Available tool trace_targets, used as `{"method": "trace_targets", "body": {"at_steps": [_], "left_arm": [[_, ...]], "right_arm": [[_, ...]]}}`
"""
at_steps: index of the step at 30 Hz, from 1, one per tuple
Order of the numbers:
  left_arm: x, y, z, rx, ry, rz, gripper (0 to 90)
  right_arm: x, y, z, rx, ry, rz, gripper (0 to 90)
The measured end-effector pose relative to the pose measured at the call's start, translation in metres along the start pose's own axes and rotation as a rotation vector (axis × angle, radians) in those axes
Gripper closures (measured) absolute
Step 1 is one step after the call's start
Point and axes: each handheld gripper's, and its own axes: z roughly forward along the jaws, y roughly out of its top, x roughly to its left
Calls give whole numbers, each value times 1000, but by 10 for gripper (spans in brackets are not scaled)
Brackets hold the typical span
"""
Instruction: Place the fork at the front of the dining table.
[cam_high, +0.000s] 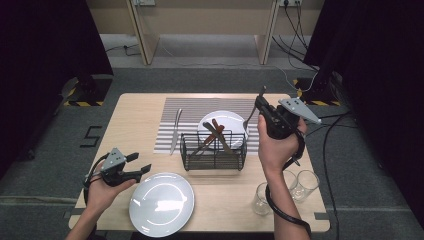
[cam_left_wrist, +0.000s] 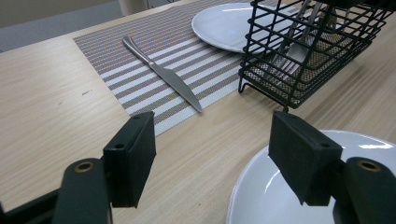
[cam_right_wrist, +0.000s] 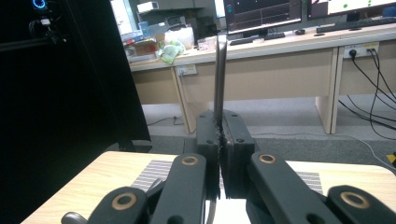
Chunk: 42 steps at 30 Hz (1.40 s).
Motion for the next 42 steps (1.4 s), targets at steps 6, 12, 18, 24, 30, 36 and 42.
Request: {"method": "trace_targets", "body": {"at_steps": [6,12,18,24,30,36,42], "left_arm": [[0,0,0,2,0,0,317],[0,0,1,3,-1,0,317],[0,0,0,3,-1,0,317],[0,-1,1,4,-1,1,317],[0,-1,1,4,-2,1,317],[1,-1,0,3,-1,2,317],[0,-1,0,3,-1,0,317]], "right_arm": [[-2,0,-1,-3,-5,0,875],[-4,-1,-1,-2,-12,7,875],[-7,-2,-1,3,-20,10,875],[-8,-3,0,6,-23,10,874],[-10,-4,1,9,-27,10,874],[-11,-5,1,11,-32,11,875],[-12,-5,2,14,-36,13,875]]}}
